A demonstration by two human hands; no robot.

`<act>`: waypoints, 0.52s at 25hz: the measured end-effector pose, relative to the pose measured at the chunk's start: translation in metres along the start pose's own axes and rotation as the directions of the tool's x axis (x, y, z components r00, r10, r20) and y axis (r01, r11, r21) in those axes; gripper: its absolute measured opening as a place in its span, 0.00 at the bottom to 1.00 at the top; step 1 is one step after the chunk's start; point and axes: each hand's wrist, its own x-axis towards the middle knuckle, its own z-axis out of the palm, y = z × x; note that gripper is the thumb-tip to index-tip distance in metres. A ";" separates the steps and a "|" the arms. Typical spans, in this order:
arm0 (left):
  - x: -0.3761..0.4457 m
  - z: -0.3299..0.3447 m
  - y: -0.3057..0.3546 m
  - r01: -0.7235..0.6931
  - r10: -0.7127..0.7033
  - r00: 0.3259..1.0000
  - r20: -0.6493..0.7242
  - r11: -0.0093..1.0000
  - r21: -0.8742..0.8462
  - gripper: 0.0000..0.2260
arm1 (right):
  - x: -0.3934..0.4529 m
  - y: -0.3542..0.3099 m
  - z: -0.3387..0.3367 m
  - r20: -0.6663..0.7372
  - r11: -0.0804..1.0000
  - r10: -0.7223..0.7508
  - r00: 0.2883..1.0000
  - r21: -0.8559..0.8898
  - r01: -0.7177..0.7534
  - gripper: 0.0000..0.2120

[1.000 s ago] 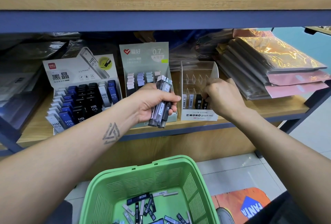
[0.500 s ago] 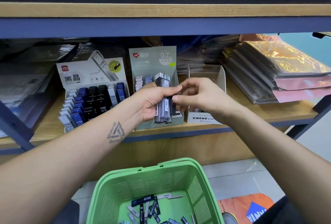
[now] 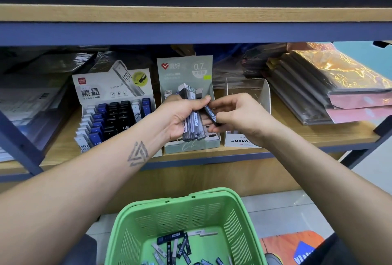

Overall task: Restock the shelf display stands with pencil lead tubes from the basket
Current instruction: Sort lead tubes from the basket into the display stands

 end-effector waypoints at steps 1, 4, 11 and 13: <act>0.001 0.000 0.001 0.007 -0.007 1.000 0.001 1.000 -0.001 0.13 | 0.001 0.002 -0.003 -0.019 1.000 -0.002 1.000 0.006 0.002 0.15; 0.004 -0.005 0.002 0.007 -0.007 1.000 -0.001 0.998 0.055 0.13 | 0.004 0.006 -0.012 -0.075 1.000 -0.012 0.997 0.026 0.014 0.13; 0.002 -0.001 -0.004 -0.057 0.048 0.998 0.046 0.972 0.226 0.03 | 0.005 0.019 -0.036 -0.180 0.986 -0.140 0.974 0.067 0.154 0.12; 0.003 0.000 -0.006 -0.028 0.015 0.998 0.067 0.981 0.193 0.03 | 0.003 0.020 -0.046 -0.167 0.978 -0.152 0.974 0.114 0.172 0.12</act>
